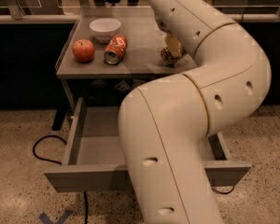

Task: Pick orange can from top drawer and place on counter

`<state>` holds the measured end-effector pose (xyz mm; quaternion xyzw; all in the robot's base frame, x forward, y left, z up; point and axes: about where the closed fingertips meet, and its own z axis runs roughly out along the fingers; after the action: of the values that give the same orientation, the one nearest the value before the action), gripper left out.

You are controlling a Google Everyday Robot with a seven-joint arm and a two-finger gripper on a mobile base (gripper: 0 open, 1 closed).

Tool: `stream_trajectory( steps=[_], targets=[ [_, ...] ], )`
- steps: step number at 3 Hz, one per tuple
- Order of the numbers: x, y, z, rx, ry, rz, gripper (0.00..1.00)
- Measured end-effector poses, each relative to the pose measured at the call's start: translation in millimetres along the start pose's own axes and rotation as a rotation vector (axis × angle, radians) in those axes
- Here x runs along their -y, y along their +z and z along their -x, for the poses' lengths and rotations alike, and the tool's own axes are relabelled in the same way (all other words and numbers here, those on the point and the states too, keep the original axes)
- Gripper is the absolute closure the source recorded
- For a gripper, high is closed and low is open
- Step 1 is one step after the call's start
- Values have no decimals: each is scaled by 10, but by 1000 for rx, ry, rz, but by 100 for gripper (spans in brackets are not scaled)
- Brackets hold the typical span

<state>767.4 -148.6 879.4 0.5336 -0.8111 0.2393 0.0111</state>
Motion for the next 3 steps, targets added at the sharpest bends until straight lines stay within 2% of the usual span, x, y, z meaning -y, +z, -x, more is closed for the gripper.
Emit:
stream_trajectory(
  steps=[1, 2, 3],
  targets=[
    [39, 94, 70, 2, 4, 3, 100],
    [47, 97, 67, 3, 5, 1, 81],
    [47, 97, 67, 3, 5, 1, 58]
  ],
)
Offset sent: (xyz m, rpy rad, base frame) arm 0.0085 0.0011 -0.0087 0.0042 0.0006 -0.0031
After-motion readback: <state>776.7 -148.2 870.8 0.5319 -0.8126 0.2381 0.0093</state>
